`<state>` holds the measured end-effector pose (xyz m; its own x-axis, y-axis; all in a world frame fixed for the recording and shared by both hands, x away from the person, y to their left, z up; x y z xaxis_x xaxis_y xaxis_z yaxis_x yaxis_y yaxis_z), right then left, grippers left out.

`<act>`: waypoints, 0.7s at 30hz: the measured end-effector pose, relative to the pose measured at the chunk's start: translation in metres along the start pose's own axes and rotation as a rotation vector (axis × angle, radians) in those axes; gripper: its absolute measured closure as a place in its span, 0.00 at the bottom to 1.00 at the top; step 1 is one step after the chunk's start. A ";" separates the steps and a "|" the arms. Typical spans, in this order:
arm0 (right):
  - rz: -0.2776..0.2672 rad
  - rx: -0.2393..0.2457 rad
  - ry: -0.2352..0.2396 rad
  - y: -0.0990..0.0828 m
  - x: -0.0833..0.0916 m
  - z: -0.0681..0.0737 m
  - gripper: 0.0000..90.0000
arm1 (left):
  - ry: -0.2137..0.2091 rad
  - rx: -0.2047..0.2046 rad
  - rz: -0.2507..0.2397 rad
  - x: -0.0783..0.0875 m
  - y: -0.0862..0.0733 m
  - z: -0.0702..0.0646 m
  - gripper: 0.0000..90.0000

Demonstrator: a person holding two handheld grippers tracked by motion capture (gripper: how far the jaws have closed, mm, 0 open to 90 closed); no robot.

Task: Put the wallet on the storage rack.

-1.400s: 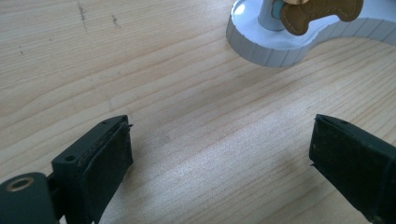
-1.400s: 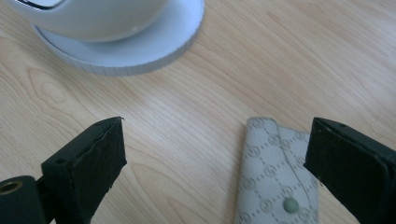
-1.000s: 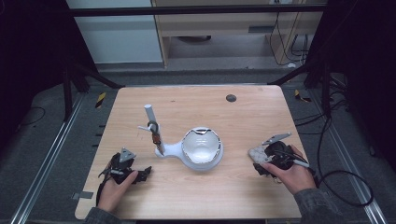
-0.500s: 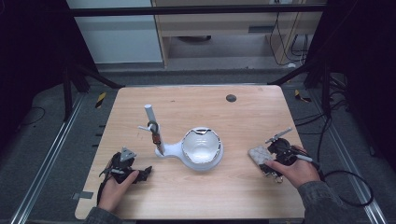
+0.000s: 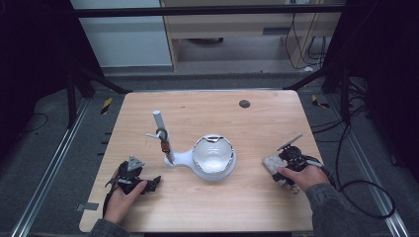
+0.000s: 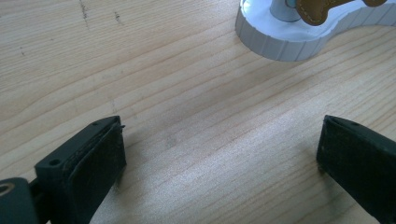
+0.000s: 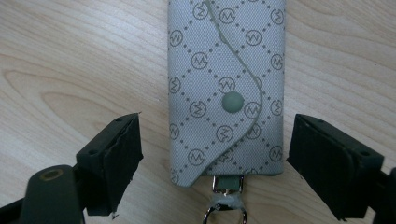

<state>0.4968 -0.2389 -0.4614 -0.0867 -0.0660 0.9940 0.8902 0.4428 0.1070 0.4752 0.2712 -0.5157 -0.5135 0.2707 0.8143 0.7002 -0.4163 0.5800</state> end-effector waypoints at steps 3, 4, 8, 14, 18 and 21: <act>-0.001 0.000 -0.003 0.000 -0.002 -0.001 0.20 | 0.000 0.000 0.000 0.000 0.000 0.000 0.00; 0.003 -0.002 -0.005 0.000 -0.004 -0.002 0.21 | 0.000 -0.001 0.000 0.000 0.000 0.000 0.00; 0.015 -0.011 -0.001 0.000 -0.009 -0.003 0.23 | -0.001 -0.003 -0.001 0.000 0.000 0.000 0.00; 0.025 -0.013 -0.012 0.000 -0.014 -0.005 0.23 | -0.003 -0.005 -0.001 0.000 0.000 -0.001 0.00; 0.033 -0.004 -0.019 0.000 -0.017 -0.004 0.25 | -0.005 -0.007 0.000 0.000 0.000 -0.001 0.00; 0.039 -0.007 -0.024 0.000 -0.017 -0.004 0.26 | -0.006 -0.009 0.000 0.000 0.000 -0.001 0.00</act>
<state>0.4998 -0.2417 -0.4785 -0.0627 -0.0273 0.9977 0.8961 0.4385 0.0683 0.4746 0.2706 -0.5157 -0.5107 0.2761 0.8142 0.6955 -0.4241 0.5800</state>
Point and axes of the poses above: each handheld gripper's, and its own axes: x roughly backward along the jaws, y roughly out of its top, z roughly to its left, the point moved 1 cm from there along -x, roughly forward along the jaws, and after that the axes turned 10 degrees about z, right-handed, at the moved point
